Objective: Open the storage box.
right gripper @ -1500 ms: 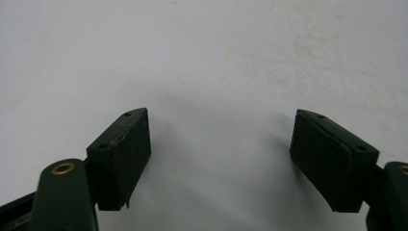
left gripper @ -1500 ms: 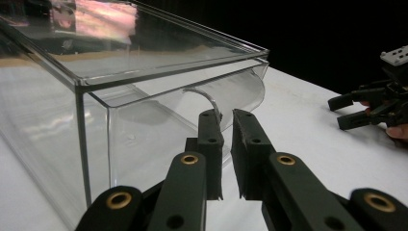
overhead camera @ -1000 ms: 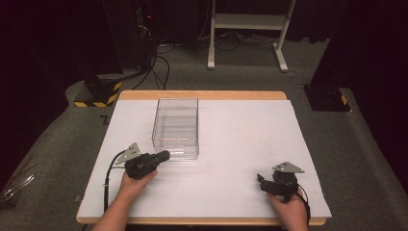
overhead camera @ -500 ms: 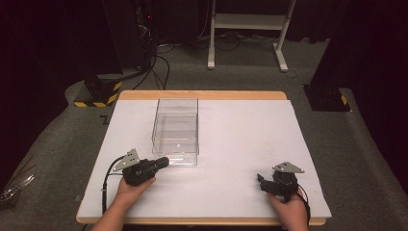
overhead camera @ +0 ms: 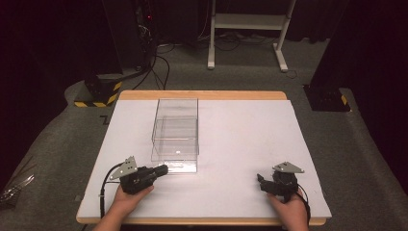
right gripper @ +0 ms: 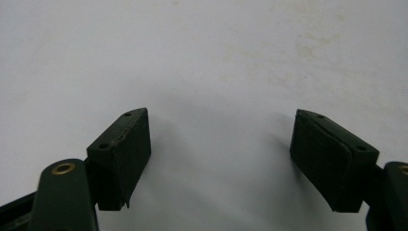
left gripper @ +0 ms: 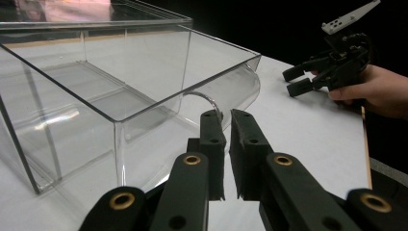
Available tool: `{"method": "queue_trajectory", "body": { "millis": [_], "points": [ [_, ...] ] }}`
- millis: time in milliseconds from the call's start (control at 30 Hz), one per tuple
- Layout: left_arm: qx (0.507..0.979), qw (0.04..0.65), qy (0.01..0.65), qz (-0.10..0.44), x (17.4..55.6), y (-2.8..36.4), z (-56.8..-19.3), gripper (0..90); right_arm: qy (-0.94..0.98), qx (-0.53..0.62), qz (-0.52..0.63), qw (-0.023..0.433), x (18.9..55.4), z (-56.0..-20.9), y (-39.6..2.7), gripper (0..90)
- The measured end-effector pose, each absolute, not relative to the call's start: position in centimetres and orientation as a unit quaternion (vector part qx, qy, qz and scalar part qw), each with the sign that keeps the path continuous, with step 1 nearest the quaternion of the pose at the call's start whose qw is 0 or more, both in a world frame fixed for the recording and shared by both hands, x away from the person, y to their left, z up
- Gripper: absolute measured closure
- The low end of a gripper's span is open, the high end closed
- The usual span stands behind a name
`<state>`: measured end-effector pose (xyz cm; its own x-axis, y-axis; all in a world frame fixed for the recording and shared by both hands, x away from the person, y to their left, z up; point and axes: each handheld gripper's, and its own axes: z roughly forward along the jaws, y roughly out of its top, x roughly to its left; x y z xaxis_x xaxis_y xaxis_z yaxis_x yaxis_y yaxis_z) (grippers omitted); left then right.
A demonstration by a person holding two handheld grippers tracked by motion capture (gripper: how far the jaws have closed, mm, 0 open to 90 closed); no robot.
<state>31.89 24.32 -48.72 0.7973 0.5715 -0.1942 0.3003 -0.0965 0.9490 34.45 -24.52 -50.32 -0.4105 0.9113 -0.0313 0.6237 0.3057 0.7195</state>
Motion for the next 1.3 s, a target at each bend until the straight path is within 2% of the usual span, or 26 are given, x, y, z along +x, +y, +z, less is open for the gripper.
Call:
{"method": "queue_trajectory", "body": {
  "millis": [600, 1033, 1200, 1267, 1300],
  "points": [
    [0.755, 0.592, 0.268, 0.089, 28.5, 24.0, -48.7, 85.3, 0.777, 0.492, 0.322, 0.224, 34.4, -50.3, -24.5, 22.9],
    [0.754, 0.596, 0.263, 0.082, 27.4, 24.5, -48.9, 85.1, 0.777, 0.492, 0.322, 0.224, 34.4, -50.3, -24.5, 23.2],
    [0.754, 0.595, 0.266, 0.088, 27.3, 24.4, -48.9, 83.8, 0.777, 0.492, 0.322, 0.224, 34.4, -50.3, -24.5, 23.2],
    [0.75, 0.595, 0.274, 0.089, 27.3, 24.5, -48.8, 78.1, 0.778, 0.492, 0.322, 0.224, 34.4, -50.3, -24.5, 23.2],
    [0.748, 0.597, 0.277, 0.089, 27.3, 24.6, -48.8, 78.1, 0.778, 0.492, 0.322, 0.224, 34.4, -50.3, -24.5, 23.2]
  ]
}}
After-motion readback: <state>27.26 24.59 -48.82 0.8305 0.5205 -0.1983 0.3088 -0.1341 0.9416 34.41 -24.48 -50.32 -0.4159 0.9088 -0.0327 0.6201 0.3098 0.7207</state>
